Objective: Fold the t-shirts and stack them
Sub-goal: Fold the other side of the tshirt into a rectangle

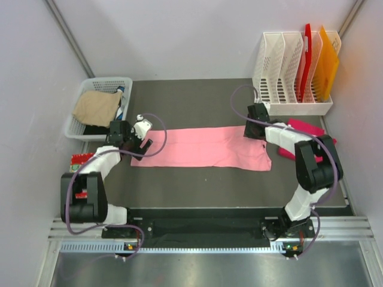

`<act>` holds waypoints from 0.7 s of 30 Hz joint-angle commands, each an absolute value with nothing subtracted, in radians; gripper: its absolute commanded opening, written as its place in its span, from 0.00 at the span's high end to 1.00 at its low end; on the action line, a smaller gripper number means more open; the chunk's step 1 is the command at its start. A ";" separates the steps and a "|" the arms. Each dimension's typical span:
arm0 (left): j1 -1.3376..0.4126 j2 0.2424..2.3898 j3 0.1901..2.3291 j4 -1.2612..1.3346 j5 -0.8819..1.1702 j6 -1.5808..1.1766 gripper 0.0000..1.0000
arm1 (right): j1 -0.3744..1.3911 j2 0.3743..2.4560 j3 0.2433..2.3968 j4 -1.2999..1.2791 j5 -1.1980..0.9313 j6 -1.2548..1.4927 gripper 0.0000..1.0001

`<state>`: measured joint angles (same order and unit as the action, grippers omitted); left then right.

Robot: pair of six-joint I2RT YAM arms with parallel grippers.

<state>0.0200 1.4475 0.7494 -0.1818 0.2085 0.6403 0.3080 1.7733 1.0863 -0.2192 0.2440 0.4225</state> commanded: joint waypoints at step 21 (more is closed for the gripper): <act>0.187 1.558 1.000 -0.509 0.460 0.477 0.16 | 0.442 1.670 1.029 -0.180 0.316 0.430 0.62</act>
<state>0.1616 1.5375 0.9417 -0.4870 0.3748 0.4946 0.4404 1.6638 1.0138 -0.2169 0.3260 0.4221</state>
